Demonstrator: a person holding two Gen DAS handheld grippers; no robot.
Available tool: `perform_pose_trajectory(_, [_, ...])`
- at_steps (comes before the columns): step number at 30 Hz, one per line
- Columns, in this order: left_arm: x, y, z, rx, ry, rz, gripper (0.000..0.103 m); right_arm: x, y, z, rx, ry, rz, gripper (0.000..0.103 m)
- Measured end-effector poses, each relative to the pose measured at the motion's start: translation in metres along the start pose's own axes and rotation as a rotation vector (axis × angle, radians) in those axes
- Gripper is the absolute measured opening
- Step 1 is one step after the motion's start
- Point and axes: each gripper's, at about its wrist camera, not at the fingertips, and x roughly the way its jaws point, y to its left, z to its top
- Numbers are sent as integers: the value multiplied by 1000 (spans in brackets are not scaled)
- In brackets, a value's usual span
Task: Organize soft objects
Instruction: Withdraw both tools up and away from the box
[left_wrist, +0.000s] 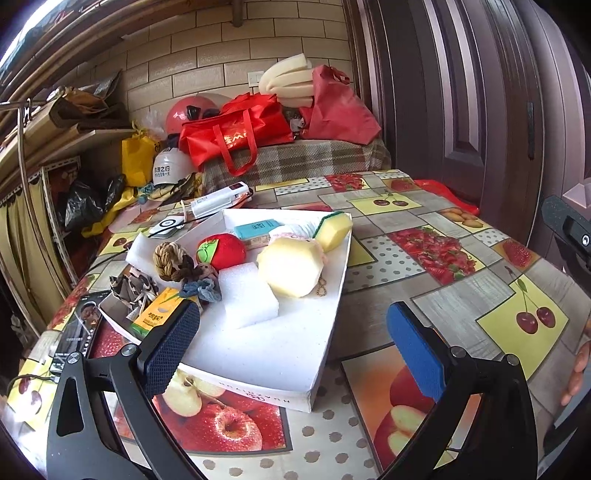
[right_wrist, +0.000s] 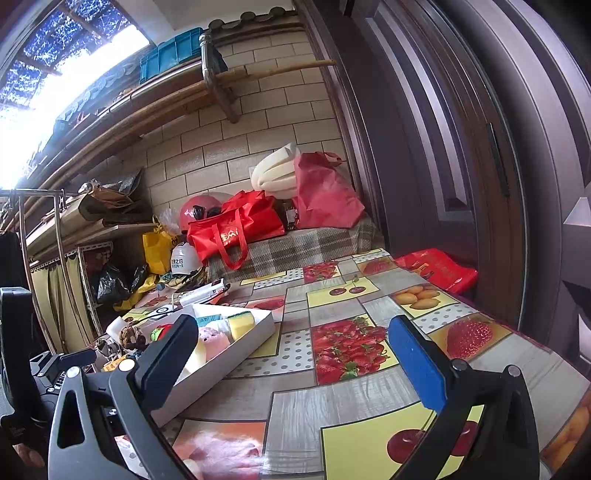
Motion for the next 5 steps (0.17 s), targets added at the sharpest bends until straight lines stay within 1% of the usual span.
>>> perform_pose_trajectory(5, [4,4,0,-22,18,-11,103,-5,3,-1,15,-1,-12,103])
